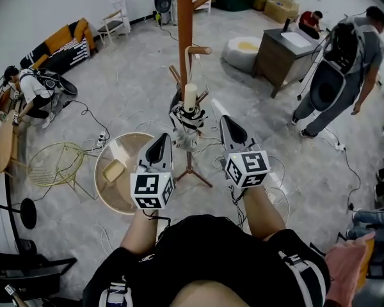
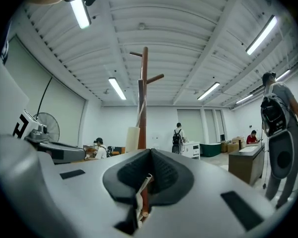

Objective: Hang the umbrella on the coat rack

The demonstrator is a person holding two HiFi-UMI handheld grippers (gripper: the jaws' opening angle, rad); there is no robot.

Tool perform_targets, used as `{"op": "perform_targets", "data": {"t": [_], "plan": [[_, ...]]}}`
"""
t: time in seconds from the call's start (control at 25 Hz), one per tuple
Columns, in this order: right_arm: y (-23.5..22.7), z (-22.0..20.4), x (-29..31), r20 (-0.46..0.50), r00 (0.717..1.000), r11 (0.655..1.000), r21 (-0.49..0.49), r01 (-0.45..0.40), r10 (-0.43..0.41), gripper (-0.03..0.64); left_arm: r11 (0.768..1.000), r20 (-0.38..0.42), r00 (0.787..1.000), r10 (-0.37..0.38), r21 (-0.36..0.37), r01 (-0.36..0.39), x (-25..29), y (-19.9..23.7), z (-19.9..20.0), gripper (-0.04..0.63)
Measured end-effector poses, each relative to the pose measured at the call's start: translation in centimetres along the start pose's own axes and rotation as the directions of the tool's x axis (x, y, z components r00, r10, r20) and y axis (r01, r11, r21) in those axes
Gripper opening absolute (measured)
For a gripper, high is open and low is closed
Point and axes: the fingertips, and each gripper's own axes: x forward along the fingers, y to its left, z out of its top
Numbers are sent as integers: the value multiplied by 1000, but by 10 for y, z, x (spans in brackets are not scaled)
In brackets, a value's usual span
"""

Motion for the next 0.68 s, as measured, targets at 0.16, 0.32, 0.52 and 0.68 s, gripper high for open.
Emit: {"op": "perform_targets", "data": {"t": [0.16, 0.32, 0.52, 0.68], "plan": [[-5, 4, -1, 11, 1000, 999, 45, -11, 11, 15, 1000, -5, 1000, -8, 1, 8, 3, -5, 7, 15], [-3, 4, 2, 11, 1000, 998, 60, -11, 11, 15, 1000, 6, 1000, -2, 13, 2, -1, -2, 14, 15], [5, 1, 0, 15, 1000, 998, 62, -19, 19, 15, 1000, 8, 1000, 6, 14, -6, -8, 2, 9, 15], [14, -3, -3, 19, 999, 997, 74, -29, 27, 15, 1000, -2, 1000, 10, 7, -10, -16, 8, -2, 15]]}}
